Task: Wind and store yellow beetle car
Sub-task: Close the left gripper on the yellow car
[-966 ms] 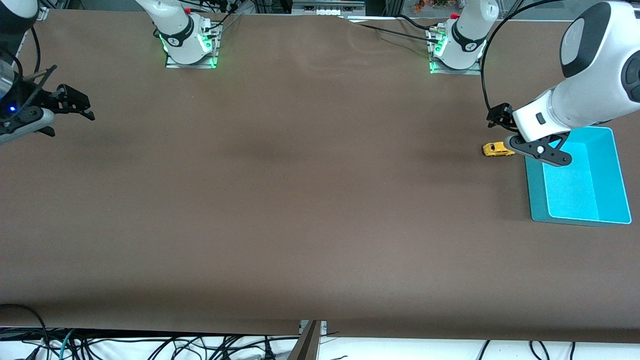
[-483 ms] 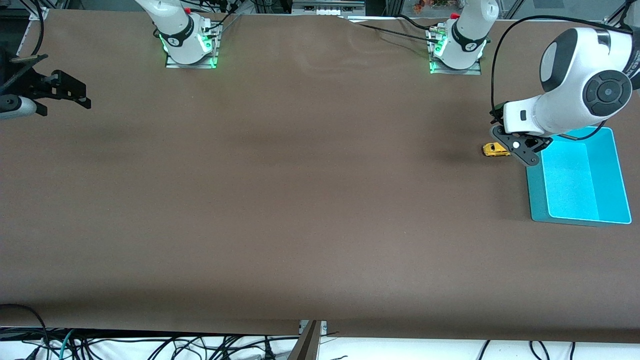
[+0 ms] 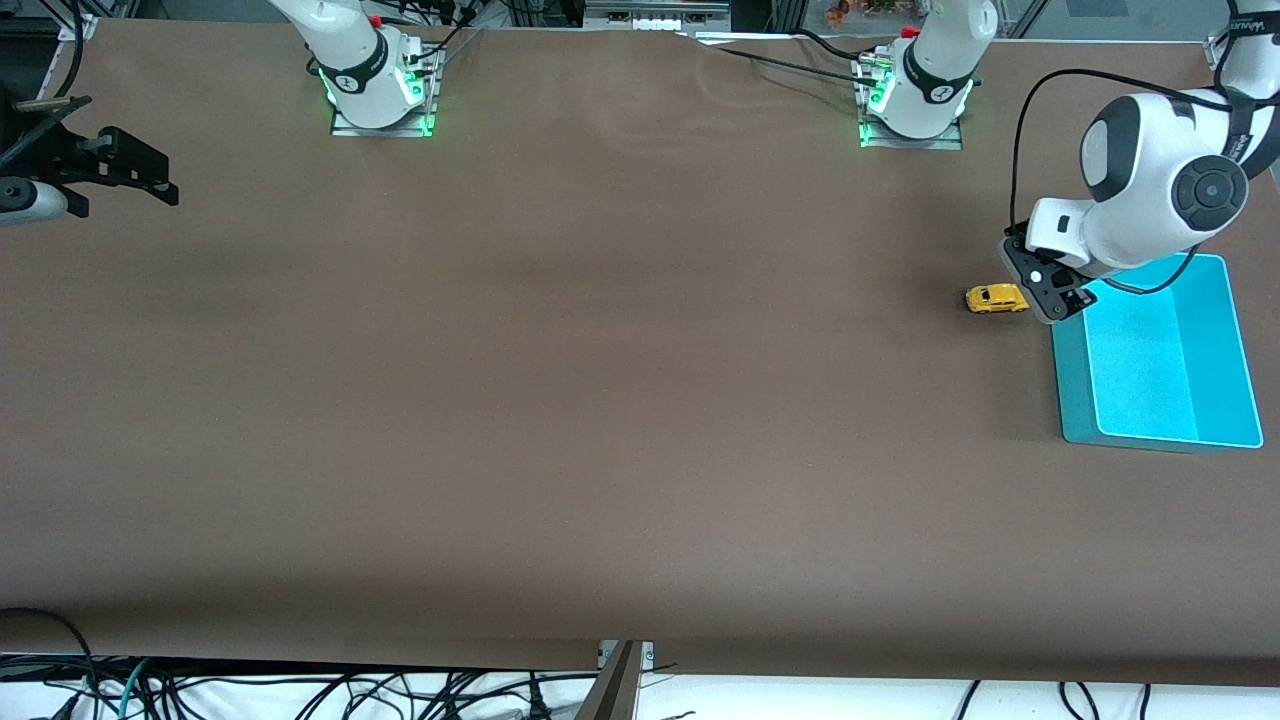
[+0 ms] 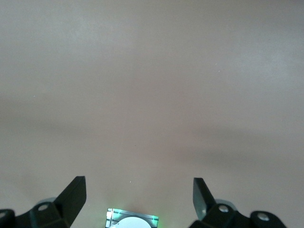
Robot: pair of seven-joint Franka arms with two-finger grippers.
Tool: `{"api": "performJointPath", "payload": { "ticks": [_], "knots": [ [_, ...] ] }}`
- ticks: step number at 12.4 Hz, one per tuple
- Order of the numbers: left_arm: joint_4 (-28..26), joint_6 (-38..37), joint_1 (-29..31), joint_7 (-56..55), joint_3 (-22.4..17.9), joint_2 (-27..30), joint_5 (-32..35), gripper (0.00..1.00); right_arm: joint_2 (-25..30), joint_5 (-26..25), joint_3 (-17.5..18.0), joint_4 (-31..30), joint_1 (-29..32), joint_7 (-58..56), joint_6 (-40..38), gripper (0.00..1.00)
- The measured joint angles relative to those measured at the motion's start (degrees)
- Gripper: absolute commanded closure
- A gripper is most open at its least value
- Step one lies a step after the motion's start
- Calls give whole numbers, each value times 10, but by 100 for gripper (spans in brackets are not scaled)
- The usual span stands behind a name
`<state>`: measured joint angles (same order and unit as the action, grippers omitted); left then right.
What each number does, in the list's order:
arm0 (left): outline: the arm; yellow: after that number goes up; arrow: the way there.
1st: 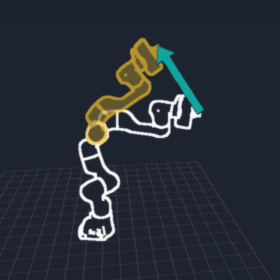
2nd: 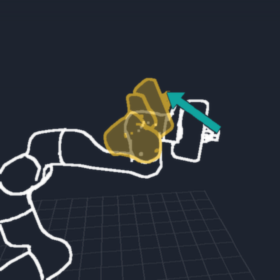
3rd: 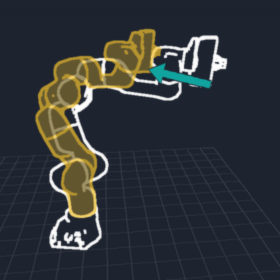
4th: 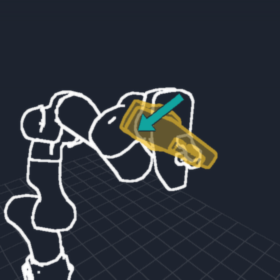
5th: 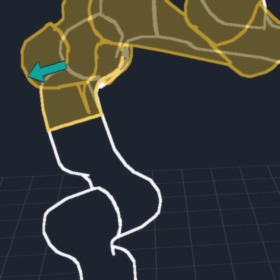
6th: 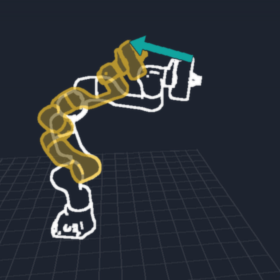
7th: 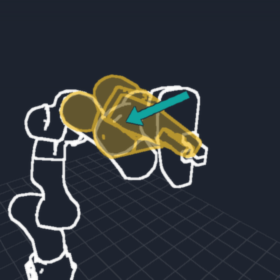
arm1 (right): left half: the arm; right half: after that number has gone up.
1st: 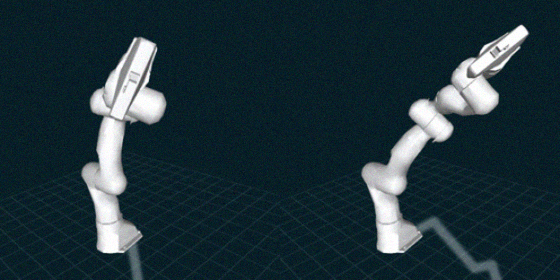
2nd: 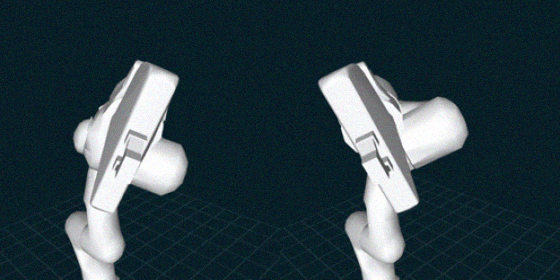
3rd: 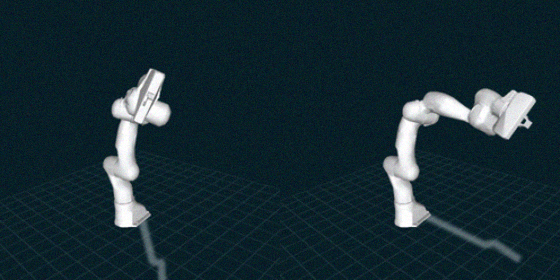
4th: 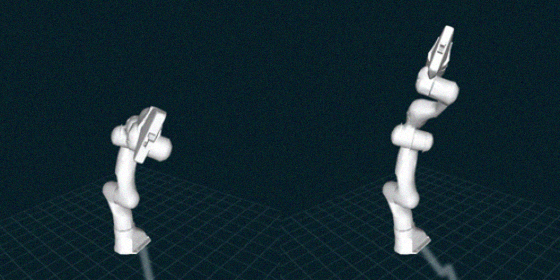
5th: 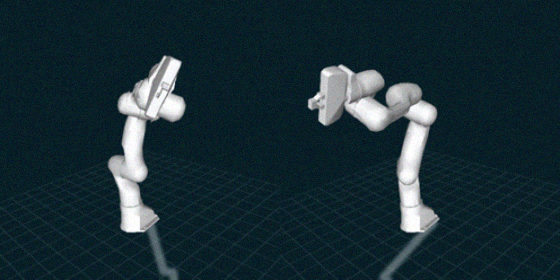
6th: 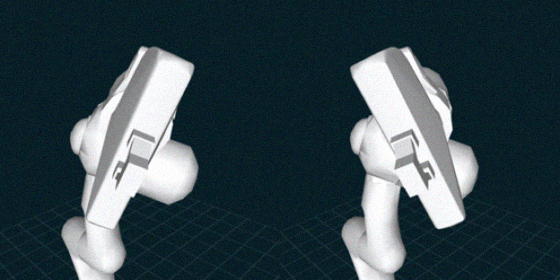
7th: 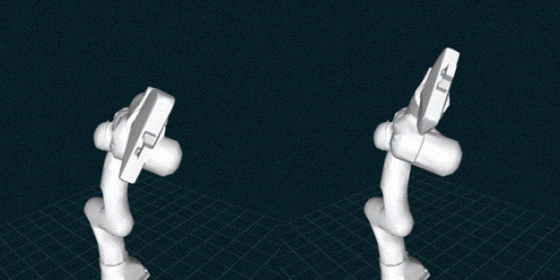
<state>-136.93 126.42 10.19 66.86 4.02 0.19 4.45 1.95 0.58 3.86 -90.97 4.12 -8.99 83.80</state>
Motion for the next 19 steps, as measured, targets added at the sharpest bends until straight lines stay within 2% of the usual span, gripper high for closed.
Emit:
{"api": "performJointPath", "payload": {
  "ticks": [4, 7, 11, 16, 17, 18, 19],
  "knots": [
    [-39, 107, 30, 86, 0, -53, 0, 0, -2, 0, -1, 2, -1, 0, 0, 1],
    [-82, 198, 37, 100, 0, -86, 0, 0, -4, -3, -1, 4, -2, 1, 0, 1],
    [-100, 237, 37, 103, 1, -93, 7, 0, -7, -20, -1, 14, -7, 1, 0, 1],
    [-129, 332, 68, 103, 1, -116, 109, 1, -8, -21, -1, 16, -7, 1, 0, 1],
    [-129, 335, 80, 103, 1, -117, 126, 23, -8, -21, -1, 16, -7, 1, 0, 1],
    [-129, 335, 93, 104, 1, -118, 141, 59, -8, -21, -1, 16, -7, 2, 0, 1],
    [-129, 337, 103, 104, 1, -119, 152, 78, -9, -21, -2, 16, -7, 2, 0, 1]
  ]
}}
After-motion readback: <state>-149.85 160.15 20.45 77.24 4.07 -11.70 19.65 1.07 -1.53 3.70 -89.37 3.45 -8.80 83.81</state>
